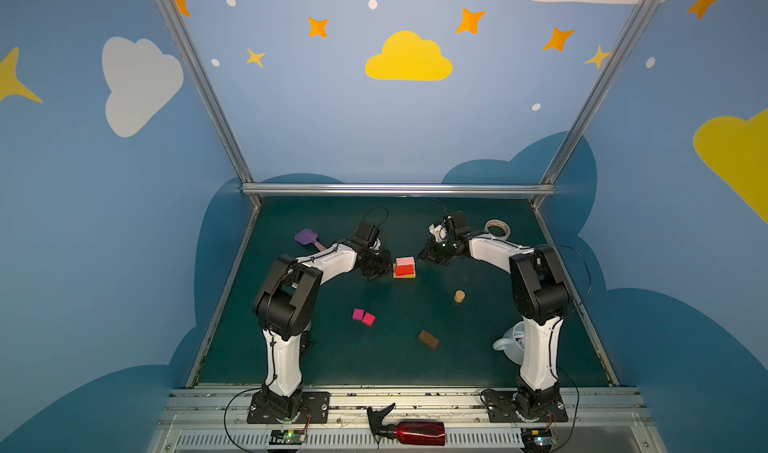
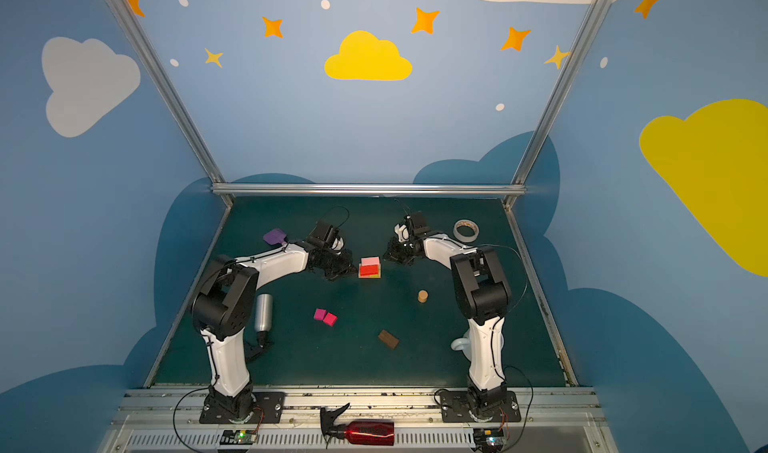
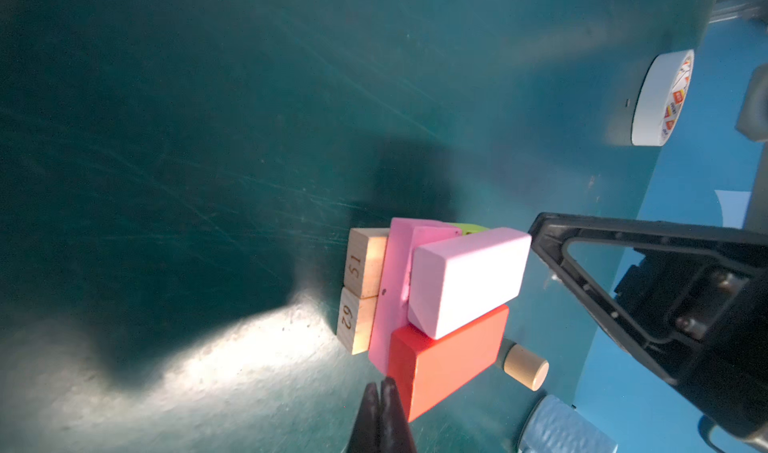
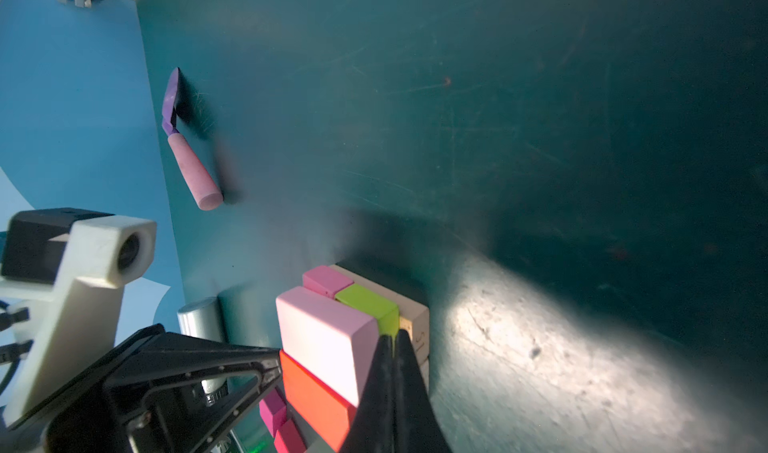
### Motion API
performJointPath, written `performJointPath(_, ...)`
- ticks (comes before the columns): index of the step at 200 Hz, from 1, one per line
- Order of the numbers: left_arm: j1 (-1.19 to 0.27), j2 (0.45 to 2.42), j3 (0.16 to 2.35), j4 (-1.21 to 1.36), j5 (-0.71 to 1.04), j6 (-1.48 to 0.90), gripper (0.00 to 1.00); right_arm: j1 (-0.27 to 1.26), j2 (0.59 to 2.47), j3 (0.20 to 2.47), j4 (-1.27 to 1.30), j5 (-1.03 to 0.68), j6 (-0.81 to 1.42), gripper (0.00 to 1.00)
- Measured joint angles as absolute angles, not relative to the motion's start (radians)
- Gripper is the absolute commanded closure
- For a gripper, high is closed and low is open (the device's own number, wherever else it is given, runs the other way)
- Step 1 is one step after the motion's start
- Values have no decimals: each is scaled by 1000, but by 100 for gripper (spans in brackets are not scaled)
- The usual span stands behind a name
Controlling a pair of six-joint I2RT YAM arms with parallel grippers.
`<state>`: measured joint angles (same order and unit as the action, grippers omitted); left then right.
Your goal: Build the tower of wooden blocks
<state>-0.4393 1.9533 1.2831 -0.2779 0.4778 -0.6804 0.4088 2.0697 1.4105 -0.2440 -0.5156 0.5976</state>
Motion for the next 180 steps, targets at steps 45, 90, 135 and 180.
performJointPath(45, -440, 1966, 1320, -282, 490, -672, 96, 410, 2070, 1411, -244, -516, 598, 100)
performJointPath(90, -442, 1983, 1340, -290, 495, -665, 96, 422, 2070, 1411, -243, -517, 600, 100)
performJointPath(135, -444, 1983, 1343, -300, 496, -662, 96, 427, 2070, 1411, -243, -517, 605, 100)
performJointPath(180, -445, 1983, 1350, -310, 494, -661, 96, 429, 2070, 1411, -242, -517, 606, 100)
